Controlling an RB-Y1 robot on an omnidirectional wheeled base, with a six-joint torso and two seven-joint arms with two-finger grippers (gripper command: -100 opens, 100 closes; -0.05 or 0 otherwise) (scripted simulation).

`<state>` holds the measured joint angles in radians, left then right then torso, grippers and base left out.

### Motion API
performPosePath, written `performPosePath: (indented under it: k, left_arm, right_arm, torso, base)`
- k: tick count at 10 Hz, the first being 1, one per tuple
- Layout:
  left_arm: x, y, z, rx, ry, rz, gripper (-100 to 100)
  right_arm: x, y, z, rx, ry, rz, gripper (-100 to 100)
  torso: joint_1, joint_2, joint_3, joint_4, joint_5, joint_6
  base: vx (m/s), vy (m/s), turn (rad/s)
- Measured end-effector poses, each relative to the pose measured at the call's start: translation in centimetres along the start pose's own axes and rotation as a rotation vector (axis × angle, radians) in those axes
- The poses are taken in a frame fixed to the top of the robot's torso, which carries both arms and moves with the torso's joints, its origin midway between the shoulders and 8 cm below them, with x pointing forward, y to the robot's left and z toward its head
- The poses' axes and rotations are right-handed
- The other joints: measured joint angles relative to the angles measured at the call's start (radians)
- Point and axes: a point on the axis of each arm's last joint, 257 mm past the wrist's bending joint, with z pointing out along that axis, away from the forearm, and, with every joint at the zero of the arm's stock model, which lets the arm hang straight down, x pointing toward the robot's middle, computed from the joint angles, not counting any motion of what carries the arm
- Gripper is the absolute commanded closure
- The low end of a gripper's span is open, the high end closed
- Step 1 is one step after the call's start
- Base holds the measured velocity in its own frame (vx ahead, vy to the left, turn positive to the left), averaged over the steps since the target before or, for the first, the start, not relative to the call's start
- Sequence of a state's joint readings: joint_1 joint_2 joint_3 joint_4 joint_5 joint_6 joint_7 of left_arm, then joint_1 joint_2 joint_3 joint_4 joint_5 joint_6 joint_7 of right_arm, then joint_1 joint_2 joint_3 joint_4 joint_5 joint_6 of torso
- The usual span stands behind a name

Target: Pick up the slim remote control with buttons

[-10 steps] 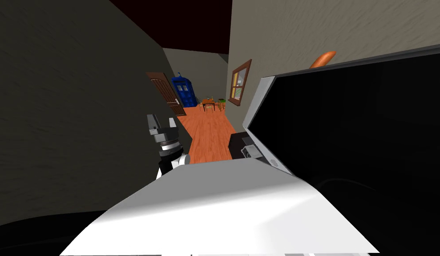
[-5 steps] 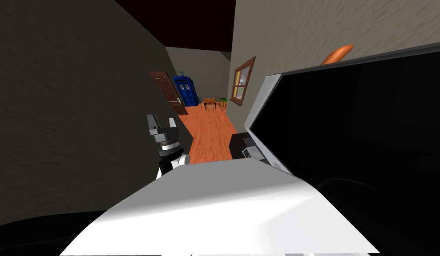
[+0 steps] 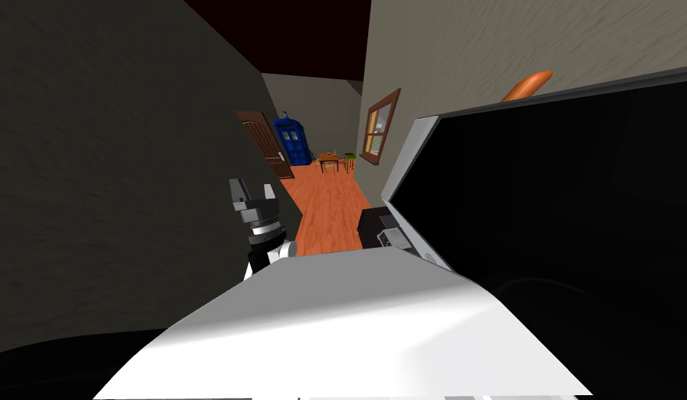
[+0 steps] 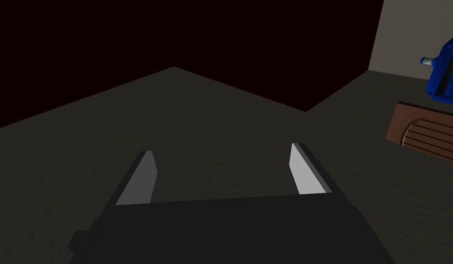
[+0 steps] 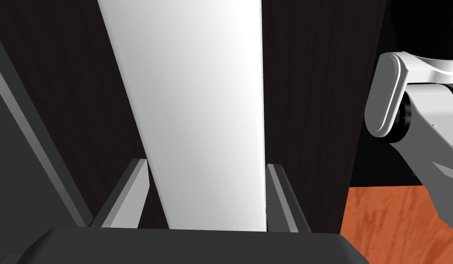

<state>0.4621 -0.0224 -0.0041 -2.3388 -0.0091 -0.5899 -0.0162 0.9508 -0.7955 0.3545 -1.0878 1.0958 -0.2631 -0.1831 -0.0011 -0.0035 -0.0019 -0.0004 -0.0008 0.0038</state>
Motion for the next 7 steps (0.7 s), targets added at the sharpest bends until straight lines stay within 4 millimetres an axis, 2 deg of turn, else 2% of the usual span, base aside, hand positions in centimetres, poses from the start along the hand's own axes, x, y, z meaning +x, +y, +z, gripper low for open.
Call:
performPosePath:
  k: [3,4,5,7]
  left_arm:
    - [0.0,0.0,0.0,0.0,0.0,0.0,0]
    - [0.0,0.0,0.0,0.0,0.0,0.0,0]
    - [0.0,0.0,0.0,0.0,0.0,0.0,0]
    - [0.0,0.0,0.0,0.0,0.0,0.0,0]
  right_arm:
    - [0.0,0.0,0.0,-0.001,0.0,-0.002,100]
    - [0.0,0.0,0.0,-0.001,0.0,-0.002,0]
    - [0.0,0.0,0.0,-0.001,0.0,-0.002,100]
    - [-0.1,-0.9,-1.0,0.006,0.006,-0.012,100]
  torso:
    - [-0.002,0.0,0.0,0.0,0.0,0.001]
    - [-0.002,0.0,0.0,0.0,0.0,0.0]
    - [-0.002,0.0,0.0,0.0,0.0,0.0]
    - [0.001,-0.003,-0.002,-0.001,0.001,0.001]
  base:
    - [0.0,0.0,0.0]
    - [0.0,0.0,0.0]
    - [0.027,0.018,-0.074]
    - [0.05,0.034,-0.07]
